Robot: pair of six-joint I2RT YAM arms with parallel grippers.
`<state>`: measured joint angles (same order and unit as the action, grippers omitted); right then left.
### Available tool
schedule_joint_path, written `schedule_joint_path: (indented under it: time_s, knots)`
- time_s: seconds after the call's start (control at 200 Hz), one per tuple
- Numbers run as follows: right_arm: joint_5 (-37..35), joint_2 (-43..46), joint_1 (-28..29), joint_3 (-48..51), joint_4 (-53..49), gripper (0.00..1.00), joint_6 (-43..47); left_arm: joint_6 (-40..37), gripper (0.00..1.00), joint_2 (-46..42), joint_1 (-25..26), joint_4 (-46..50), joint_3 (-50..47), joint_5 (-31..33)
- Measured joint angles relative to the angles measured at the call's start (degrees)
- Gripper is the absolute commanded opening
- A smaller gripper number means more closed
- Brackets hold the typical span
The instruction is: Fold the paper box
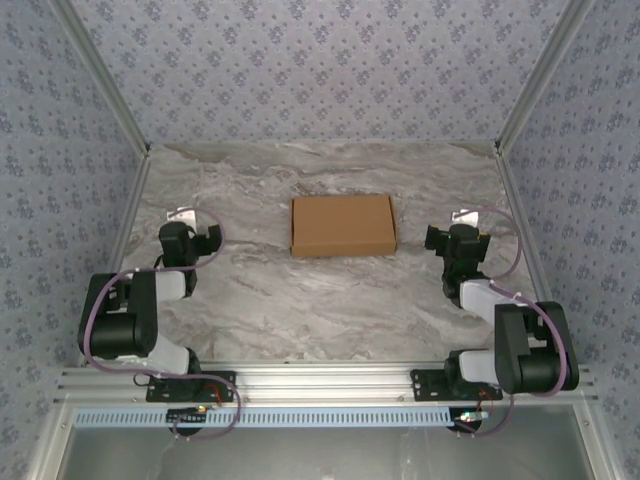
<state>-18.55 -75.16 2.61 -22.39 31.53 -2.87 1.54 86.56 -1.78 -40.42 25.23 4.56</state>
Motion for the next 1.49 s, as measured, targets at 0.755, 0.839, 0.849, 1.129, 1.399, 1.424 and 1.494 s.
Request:
schedule_joint_path:
  time_s: [0.755,0.839,0.849,1.129,1.399,1.424,1.494]
  knots:
    - [6.51,-11.43,-2.38,3.63,17.46,0.99,1.53,0.00,0.99,0.98,-0.04,-3.54,-1.33,-3.30]
    - [7.41,-11.63,-2.40,2.84,16.70,0.99,1.88,0.00,0.99,0.98,-0.04,-3.54,-1.33,-3.30]
    - [7.45,-11.63,-2.43,2.73,16.70,0.99,1.90,0.00,0.99,0.98,-0.04,-3.54,-1.33,-3.30]
    - [7.93,-11.65,-2.64,2.19,16.68,0.99,2.10,0.00,0.99,0.98,-0.04,-3.54,-1.33,-3.30]
    - [7.93,-11.63,-2.64,2.19,16.68,0.99,2.12,0.00,0.99,0.98,-0.04,-3.54,-1.36,-3.30]
    - [7.93,-11.65,-2.64,2.19,16.68,0.99,2.12,0.00,0.99,0.98,-0.04,-3.54,-1.33,-3.30]
    - [7.93,-11.65,-2.64,2.19,16.68,0.99,2.12,0.00,0.99,0.98,-0.04,-3.54,-1.33,-3.30]
